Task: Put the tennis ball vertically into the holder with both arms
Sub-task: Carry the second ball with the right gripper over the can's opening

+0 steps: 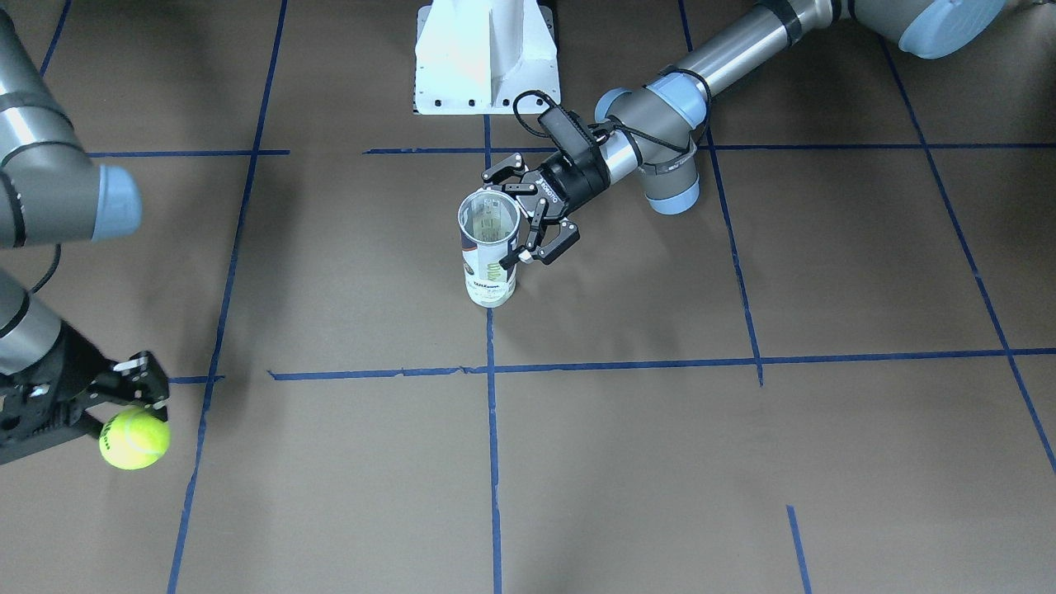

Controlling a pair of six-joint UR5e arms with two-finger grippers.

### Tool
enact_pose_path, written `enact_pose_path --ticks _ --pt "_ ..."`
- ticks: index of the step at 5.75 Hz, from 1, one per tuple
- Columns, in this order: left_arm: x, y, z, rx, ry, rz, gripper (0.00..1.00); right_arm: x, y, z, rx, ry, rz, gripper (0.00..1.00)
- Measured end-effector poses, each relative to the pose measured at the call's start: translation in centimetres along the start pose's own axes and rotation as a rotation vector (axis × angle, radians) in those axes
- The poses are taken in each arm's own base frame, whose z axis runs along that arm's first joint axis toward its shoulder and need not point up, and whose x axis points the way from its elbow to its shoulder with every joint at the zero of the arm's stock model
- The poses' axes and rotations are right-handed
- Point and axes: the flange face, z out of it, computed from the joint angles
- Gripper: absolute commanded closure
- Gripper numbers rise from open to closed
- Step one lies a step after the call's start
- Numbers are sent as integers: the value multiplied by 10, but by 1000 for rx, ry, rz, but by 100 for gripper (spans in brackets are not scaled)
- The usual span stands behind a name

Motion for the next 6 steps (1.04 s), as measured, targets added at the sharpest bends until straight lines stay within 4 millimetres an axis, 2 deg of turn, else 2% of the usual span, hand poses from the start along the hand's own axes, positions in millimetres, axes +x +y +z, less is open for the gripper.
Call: enact_pose_path --ticks 2,3,4,5,6 --pt "0 -1 1 2 0 0 4 -132 37 -75 -34 -47 145 93" --pt "0 -1 1 2 -2 0 4 -193 50 -97 -40 -55 209 92" --pt "0 -1 1 2 -4 0 4 -251 58 -110 -44 -49 256 90" --pt "1 -1 1 1 -4 -1 4 -296 64 -120 -48 -46 291 89" --pt "1 0 1 1 -5 -1 4 -330 69 -126 -51 -45 320 87"
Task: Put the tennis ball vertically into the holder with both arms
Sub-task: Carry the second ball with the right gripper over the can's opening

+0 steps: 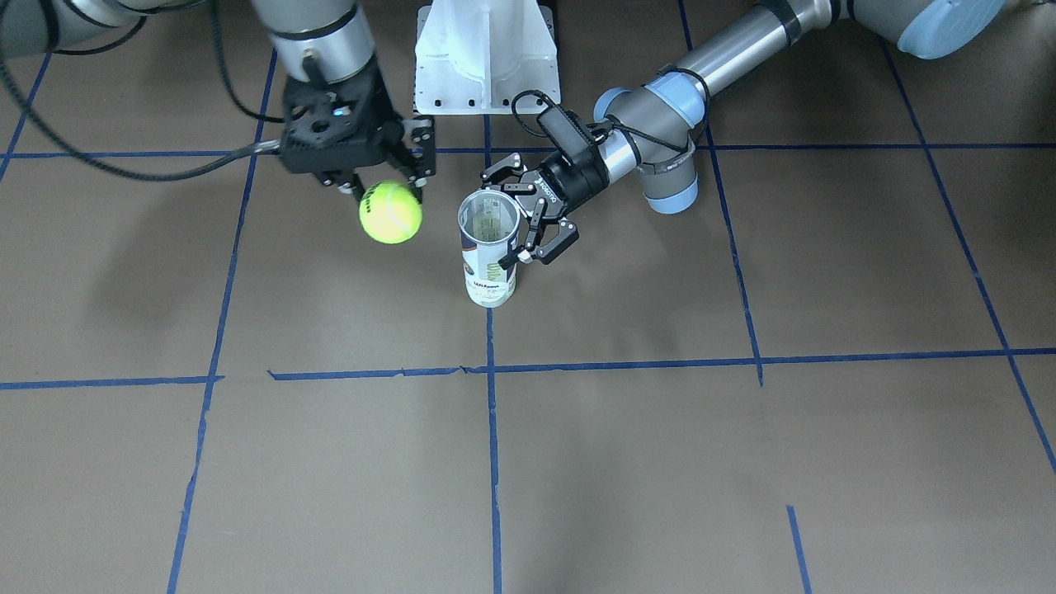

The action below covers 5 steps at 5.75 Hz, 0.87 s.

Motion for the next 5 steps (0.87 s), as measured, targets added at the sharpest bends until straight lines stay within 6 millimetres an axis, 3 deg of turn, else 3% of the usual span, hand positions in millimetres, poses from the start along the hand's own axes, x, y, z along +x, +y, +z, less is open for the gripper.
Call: enact_pose_path --ticks 1,3,4,5 --pt "0 0 0 -1 0 0 5 -24 8 -1 1 1 18 86" --pt "1 -1 1 1 1 -1 4 -67 0 2 -1 9 55 78" --pt "2 -2 2 4 2 -1 4 -76 -2 1 0 10 65 51" --pt "2 -3 2 5 2 -1 4 -79 -2 1 1 10 68 2"
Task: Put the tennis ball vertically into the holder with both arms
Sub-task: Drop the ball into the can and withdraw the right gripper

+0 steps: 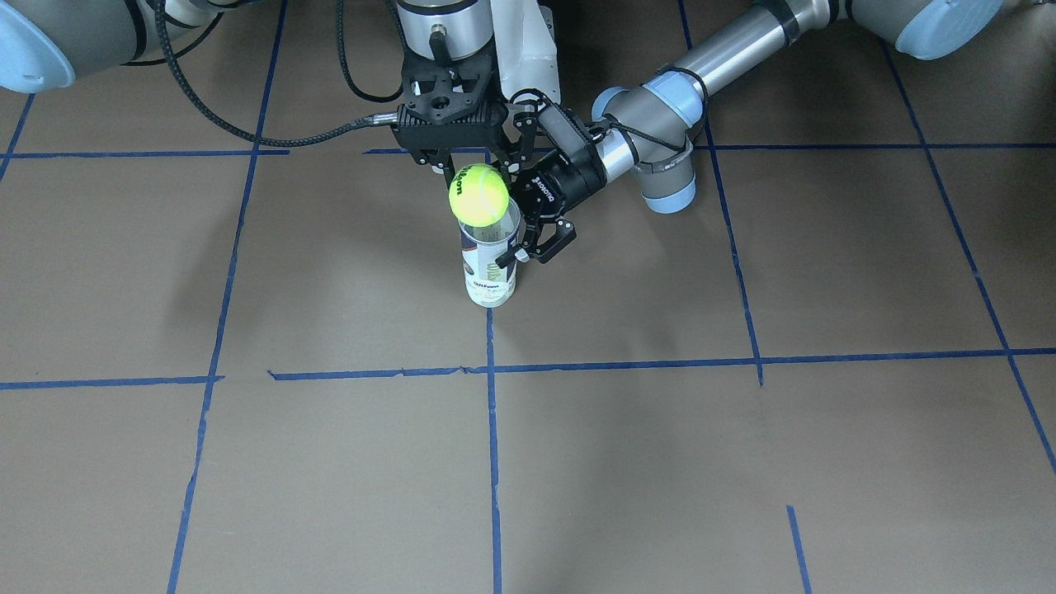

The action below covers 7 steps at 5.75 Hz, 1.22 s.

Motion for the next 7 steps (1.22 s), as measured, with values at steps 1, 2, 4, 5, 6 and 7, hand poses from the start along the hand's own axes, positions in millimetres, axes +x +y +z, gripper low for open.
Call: enact_pose_path --ticks 1,2,4,5,6,7 --pt "0 0 0 1 0 0 4 -1 1 2 10 5 -2 1" --pt "0 0 0 1 0 0 4 -3 5 5 25 14 -9 1" --pt "-1 -1 0 2 -4 0 4 -5 10 9 35 20 -18 1" --pt "-1 -1 0 3 -9 0 4 -5 10 10 33 21 -22 1" --pt "-1 -1 0 4 -10 0 4 -3 12 10 29 19 -36 1" --pt "-1 -1 0 4 -11 0 4 5 10 9 20 17 -64 1"
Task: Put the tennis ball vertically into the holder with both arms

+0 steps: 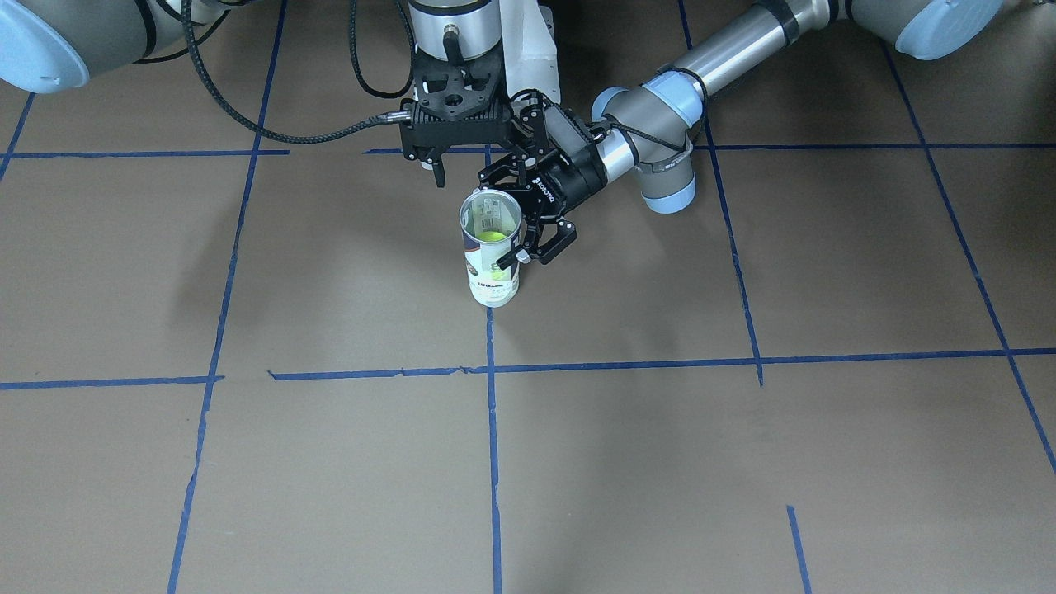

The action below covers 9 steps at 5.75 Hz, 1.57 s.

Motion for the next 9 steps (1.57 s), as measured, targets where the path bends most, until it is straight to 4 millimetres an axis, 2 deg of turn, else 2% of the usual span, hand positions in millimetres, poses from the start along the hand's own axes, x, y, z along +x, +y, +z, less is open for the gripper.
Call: enact_pose_path --ticks 1,2,4,5,7,9 --pt "0 0 0 1 -1 1 4 22 -11 -3 -17 -3 -34 1" --pt "-1 -2 -1 5 0 1 4 59 -30 -7 -38 -5 -72 1" --pt "-3 -8 -2 18 -1 2 4 151 -69 -4 -67 26 -179 1" --pt "-4 -18 -4 36 -1 0 4 195 -82 4 -76 58 -243 1" --pt "0 -51 -9 74 5 -6 4 274 -93 27 -79 96 -332 1" --pt "-5 -92 -11 52 -27 8 4 357 -104 30 -93 109 -398 1"
